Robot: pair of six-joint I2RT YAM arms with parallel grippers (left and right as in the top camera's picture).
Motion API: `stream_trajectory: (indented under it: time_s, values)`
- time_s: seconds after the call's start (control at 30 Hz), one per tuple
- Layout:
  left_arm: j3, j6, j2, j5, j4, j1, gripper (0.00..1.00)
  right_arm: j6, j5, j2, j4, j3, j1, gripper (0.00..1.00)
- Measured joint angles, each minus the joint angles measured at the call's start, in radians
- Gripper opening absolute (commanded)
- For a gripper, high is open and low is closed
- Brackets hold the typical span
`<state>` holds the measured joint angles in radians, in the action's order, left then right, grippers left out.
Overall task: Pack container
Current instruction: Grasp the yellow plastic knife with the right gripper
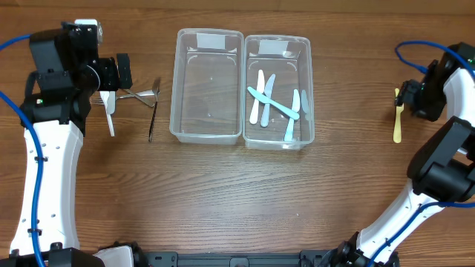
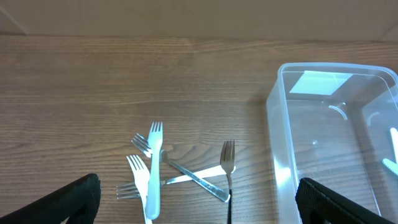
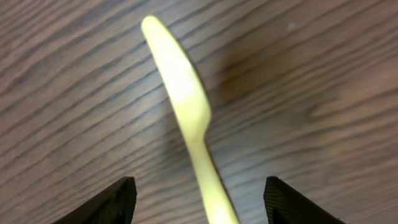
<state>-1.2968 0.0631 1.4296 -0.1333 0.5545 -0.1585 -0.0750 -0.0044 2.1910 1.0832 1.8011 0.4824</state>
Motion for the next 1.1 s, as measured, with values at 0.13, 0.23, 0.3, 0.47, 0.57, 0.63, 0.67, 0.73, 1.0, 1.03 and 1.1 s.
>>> stream_trajectory:
  time_s: [0.13,0.23,0.3,0.47,0.57,0.63,0.67,0.73,1.0,1.03,1.1]
  values:
    - [0.0,0.0,0.0,0.0,0.0,0.0,1.0,-0.006,-0.014,0.0,-0.056,-0.061,-0.002,0.57]
    - [0.0,0.0,0.0,0.0,0.0,0.0,1.0,-0.006,-0.016,0.0,-0.098,-0.111,-0.002,0.56]
    - [0.0,0.0,0.0,0.0,0.0,0.0,1.0,-0.006,-0.014,0.0,-0.126,-0.137,-0.002,0.53]
    - [0.0,0.0,0.0,0.0,0.0,0.0,1.0,-0.004,-0.014,0.0,-0.147,-0.156,-0.002,0.47]
    - [0.0,0.0,0.0,0.0,0.0,0.0,1.0,0.002,-0.014,0.0,-0.156,-0.159,-0.002,0.47]
    - [0.0,0.0,0.0,0.0,0.0,0.0,1.0,0.007,-0.014,0.0,-0.176,-0.172,-0.002,0.47]
    - [0.0,0.0,0.0,0.0,0.0,0.0,1.0,0.009,-0.014,0.0,-0.185,-0.181,-0.002,0.46]
    - [0.0,0.0,0.0,0.0,0.0,0.0,1.0,0.011,-0.014,-0.003,-0.2,-0.194,-0.002,0.43]
    - [0.0,0.0,0.0,0.0,0.0,0.0,1.0,0.016,0.005,-0.027,-0.225,-0.239,-0.002,0.04]
    - [0.0,0.0,0.0,0.0,0.0,0.0,1.0,0.018,0.007,-0.028,-0.224,-0.24,-0.002,0.04]
    - [0.0,0.0,0.0,0.0,0.0,0.0,1.0,0.018,0.008,-0.028,-0.218,-0.24,-0.002,0.04]
